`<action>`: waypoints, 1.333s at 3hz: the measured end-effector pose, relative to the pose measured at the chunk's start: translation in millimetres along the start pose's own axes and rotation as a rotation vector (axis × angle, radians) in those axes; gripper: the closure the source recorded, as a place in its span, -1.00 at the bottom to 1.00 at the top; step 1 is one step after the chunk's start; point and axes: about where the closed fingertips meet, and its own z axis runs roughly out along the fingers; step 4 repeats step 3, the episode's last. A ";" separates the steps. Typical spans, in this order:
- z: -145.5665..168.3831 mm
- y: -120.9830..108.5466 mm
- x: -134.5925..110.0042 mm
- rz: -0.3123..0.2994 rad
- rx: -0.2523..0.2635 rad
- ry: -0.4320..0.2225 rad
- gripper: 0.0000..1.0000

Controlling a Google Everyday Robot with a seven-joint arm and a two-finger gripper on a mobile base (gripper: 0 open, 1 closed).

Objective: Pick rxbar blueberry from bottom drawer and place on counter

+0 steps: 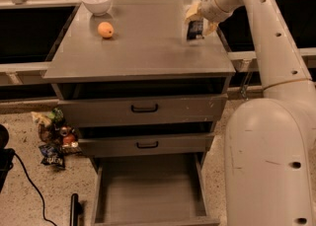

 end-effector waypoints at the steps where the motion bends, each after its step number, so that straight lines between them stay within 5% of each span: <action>1: -0.5 0.8 1.1 0.002 0.011 0.000 -1.00; 3: -51.0 -2.2 12.7 -0.004 0.087 0.106 -1.00; 4: -51.0 -2.2 12.7 -0.004 0.087 0.106 -1.00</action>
Offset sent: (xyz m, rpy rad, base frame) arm -0.0234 -0.0246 0.0329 0.0464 -0.0826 -0.0218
